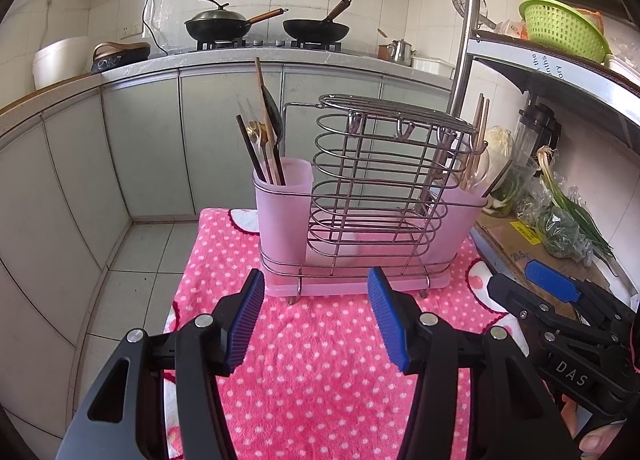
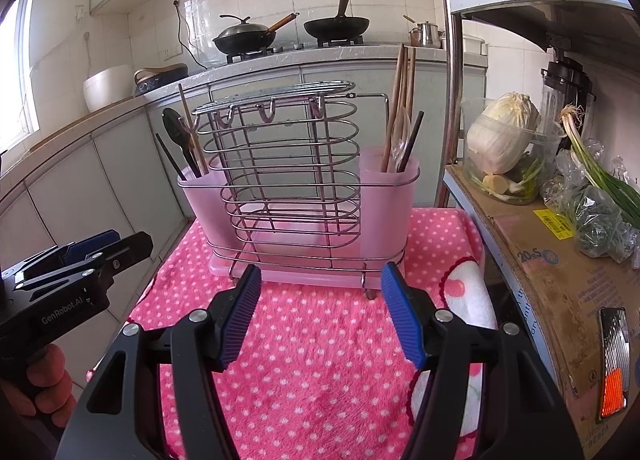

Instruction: Organize utensils

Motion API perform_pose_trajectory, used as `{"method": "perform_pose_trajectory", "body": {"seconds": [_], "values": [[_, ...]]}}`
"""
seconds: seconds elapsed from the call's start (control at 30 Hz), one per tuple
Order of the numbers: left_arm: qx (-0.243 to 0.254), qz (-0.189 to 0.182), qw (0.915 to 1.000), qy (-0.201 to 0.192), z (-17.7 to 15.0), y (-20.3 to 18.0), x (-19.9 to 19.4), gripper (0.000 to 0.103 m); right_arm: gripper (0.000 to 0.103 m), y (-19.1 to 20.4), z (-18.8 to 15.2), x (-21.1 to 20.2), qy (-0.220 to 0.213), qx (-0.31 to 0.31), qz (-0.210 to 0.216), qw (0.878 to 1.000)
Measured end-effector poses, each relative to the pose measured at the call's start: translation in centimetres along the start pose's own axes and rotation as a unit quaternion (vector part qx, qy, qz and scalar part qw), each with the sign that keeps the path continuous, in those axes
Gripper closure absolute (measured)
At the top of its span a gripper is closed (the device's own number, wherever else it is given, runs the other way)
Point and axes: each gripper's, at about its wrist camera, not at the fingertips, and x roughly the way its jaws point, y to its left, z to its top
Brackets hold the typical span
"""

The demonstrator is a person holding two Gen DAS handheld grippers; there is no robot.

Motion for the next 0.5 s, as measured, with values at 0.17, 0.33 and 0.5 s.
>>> {"method": "perform_pose_trajectory", "body": {"seconds": [0.17,0.33,0.5], "values": [[-0.001,0.0,1.0,0.002,-0.2,0.2,0.5,0.05,0.04,-0.1,0.0,0.4,0.003,-0.001,0.0,1.0],[-0.001,0.002,1.0,0.01,-0.2,0.3,1.2,0.05,0.04,-0.2,-0.1,1.0,0.01,0.0,0.0,1.0],[-0.002,0.004,0.9998,0.018,-0.4,0.5,2.1,0.05,0.04,-0.4,-0.2,1.8,0.017,0.002,-0.001,1.0]]}}
